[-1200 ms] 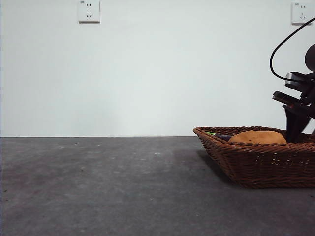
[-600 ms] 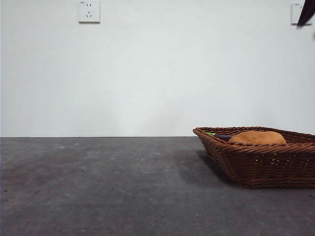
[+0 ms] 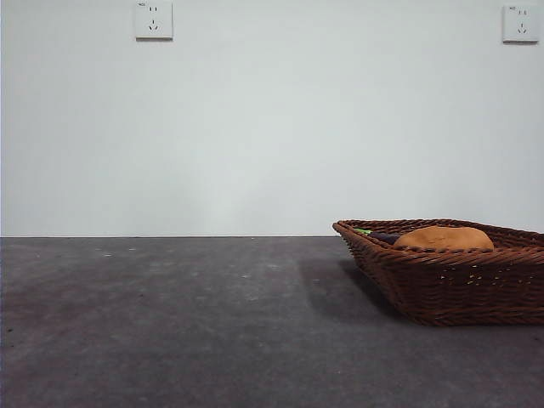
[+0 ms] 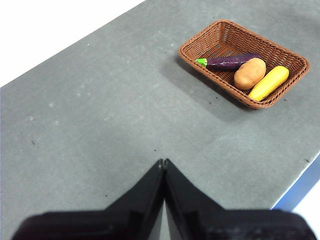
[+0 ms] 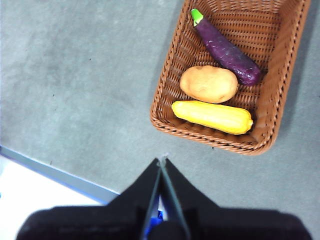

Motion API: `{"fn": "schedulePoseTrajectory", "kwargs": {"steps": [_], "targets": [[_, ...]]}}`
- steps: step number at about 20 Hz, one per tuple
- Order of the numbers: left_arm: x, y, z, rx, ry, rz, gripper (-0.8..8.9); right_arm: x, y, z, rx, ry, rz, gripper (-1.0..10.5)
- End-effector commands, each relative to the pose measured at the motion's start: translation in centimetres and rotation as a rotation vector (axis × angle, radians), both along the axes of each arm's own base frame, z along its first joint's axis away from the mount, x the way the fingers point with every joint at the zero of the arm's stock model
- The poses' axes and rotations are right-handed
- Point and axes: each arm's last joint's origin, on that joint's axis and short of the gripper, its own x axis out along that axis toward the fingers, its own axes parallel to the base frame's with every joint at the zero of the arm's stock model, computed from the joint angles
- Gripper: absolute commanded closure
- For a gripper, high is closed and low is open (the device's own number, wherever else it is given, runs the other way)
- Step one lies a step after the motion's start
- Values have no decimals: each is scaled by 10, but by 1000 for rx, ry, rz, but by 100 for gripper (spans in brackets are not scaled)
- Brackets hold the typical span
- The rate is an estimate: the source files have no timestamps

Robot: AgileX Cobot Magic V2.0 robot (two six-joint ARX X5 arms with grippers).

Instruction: Help me put the vegetables on the table into the basket

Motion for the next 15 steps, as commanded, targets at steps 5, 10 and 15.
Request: {"fn": "schedulePoseTrajectory", "kwargs": {"steps": [5, 10, 15], "targets": [[2, -1, -1, -3, 7, 12, 818, 0, 0, -3, 2, 40, -17, 946], [16, -8, -3, 17, 45, 12, 817, 8, 0, -6, -28, 60, -34, 946], [33, -17, -8, 41, 96, 14, 817, 19, -1, -11, -80, 93, -65, 946]]}}
